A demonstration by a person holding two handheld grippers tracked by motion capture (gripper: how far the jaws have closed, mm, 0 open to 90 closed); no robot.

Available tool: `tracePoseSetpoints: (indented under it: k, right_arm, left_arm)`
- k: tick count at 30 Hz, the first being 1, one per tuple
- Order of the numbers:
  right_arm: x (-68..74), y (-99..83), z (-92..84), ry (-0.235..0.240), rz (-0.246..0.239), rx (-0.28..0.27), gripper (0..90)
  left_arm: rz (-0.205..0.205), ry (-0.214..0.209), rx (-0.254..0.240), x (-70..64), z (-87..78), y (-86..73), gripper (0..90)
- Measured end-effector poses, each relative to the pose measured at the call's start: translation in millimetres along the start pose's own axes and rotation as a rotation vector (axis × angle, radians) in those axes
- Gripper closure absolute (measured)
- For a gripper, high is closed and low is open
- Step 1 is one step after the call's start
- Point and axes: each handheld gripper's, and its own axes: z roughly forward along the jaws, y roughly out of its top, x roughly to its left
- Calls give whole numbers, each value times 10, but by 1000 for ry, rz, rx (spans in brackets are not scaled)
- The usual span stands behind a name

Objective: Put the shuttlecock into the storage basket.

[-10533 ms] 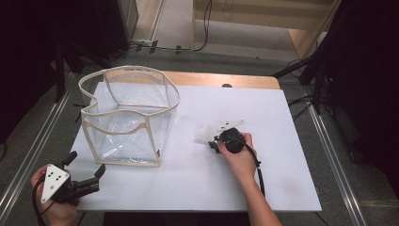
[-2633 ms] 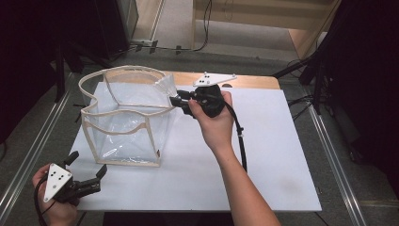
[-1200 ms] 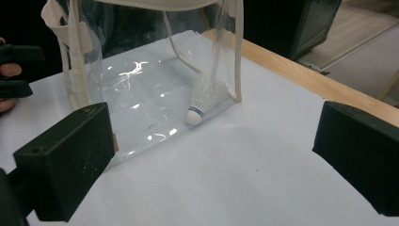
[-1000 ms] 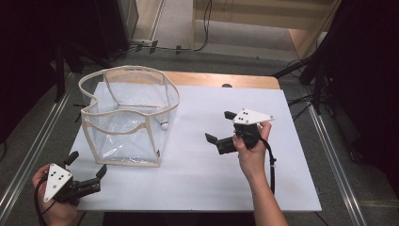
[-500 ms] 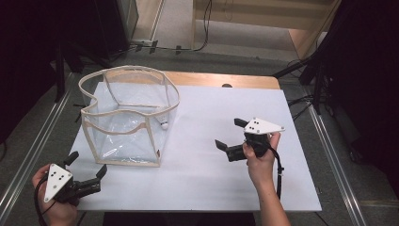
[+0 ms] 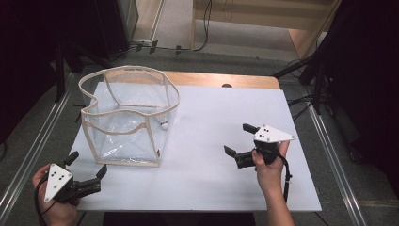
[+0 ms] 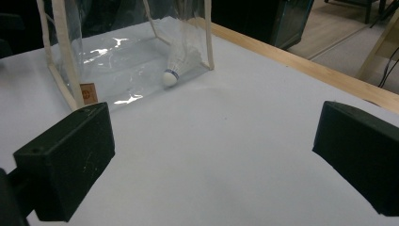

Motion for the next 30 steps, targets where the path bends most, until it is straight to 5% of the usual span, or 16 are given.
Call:
tracePoseSetpoints:
  k: [30]
  right_arm:
    - [-254,-419,-493,-104,79,1,0]
  left_arm:
    - [5,6,5,-7,2,0,0]
